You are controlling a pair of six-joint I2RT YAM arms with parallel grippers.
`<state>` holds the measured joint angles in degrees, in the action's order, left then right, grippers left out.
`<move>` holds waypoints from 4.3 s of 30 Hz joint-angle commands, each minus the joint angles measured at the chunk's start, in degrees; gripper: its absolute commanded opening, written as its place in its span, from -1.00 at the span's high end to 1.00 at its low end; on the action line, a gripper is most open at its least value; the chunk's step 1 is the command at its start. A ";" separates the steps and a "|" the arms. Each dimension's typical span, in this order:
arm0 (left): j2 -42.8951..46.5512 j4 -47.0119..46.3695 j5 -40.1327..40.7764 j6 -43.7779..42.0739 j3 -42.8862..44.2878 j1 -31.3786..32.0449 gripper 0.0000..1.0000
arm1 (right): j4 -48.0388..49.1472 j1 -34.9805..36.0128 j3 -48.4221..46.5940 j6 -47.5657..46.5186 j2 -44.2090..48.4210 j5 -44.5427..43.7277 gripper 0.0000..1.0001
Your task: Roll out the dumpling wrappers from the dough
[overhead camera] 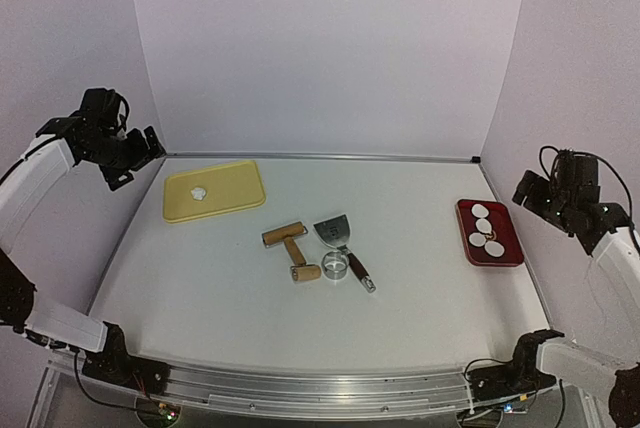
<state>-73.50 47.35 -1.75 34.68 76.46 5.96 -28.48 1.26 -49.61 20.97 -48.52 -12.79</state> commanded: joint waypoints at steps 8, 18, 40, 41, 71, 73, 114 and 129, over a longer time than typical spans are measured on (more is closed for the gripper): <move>5.77 -3.78 -9.76 11.84 -14.30 5.74 -0.99 | -5.56 -0.03 -4.59 2.97 -7.15 19.08 -0.90; -7.45 -18.23 -14.18 10.92 -15.89 13.41 -0.99 | -6.98 16.20 -14.43 -0.89 -24.69 23.42 -0.58; -46.22 -8.91 -2.83 -9.09 14.79 -10.50 -0.35 | -1.93 33.88 -34.28 4.38 -55.35 20.85 -0.32; -47.47 -8.33 -2.73 -9.93 15.73 -10.78 -0.27 | -1.93 34.11 -34.89 4.48 -56.13 20.80 -0.31; -24.64 -3.63 6.99 -18.65 -9.52 -8.94 1.00 | -14.66 48.92 -67.38 -9.41 -83.71 20.72 -0.36; -22.54 -1.79 8.21 -17.91 -10.63 -8.58 1.00 | -14.84 50.05 -68.93 -9.73 -85.62 20.69 -0.37; -23.63 -4.14 5.55 -20.12 -14.98 13.74 1.00 | -14.52 45.99 -54.53 -8.35 -60.77 13.88 1.00; -27.95 -5.24 -0.72 -5.17 -16.27 27.52 0.68 | -16.48 45.79 -47.73 -11.75 -51.62 14.13 1.00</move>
<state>-101.78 40.89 1.39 24.79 60.62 32.48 -45.09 47.00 -96.72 11.67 -106.91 0.83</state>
